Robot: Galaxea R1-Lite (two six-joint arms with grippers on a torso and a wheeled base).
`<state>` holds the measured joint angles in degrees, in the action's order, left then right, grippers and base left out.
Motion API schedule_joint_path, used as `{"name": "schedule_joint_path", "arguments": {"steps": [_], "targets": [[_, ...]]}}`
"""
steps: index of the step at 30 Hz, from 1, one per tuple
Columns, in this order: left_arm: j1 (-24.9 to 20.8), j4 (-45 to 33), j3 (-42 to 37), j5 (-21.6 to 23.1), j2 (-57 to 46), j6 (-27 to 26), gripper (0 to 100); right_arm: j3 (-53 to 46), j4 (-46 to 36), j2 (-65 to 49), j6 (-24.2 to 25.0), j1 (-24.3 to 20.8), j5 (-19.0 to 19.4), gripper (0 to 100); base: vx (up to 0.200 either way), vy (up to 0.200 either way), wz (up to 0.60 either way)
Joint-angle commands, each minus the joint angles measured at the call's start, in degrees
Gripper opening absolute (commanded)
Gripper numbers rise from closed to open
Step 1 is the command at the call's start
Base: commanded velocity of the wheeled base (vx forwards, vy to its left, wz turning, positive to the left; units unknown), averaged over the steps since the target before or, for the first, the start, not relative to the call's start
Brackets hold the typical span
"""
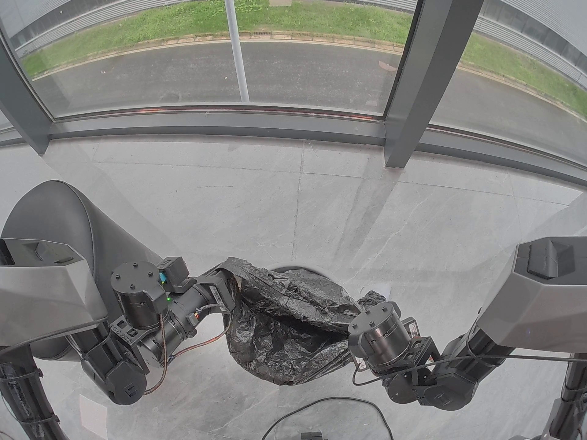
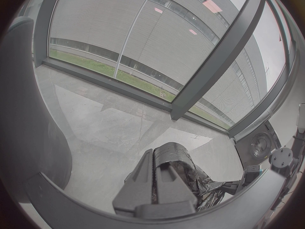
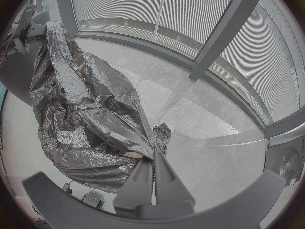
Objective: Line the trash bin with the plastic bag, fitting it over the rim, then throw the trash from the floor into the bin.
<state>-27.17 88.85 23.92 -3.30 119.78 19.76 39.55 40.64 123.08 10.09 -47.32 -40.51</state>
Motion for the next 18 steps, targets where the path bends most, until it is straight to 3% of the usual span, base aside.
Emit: {"name": "schedule_joint_path", "arguments": {"steps": [1,17,18], "targets": [[0.1,0.0,0.0,0.0,0.0,0.0,0,-0.6,0.0,-0.1,0.3,0.0,0.2,0,0.000,0.000,0.00],[0.1,0.0,-0.1,0.1,0.3,0.0,0,0.1,0.9,5.3,4.4,1.9,0.6,0,0.000,0.000,0.00],[0.1,0.0,-0.1,0.1,0.3,0.0,0,0.1,0.9,5.3,4.4,1.9,0.6,100,0.000,0.000,0.00]]}}
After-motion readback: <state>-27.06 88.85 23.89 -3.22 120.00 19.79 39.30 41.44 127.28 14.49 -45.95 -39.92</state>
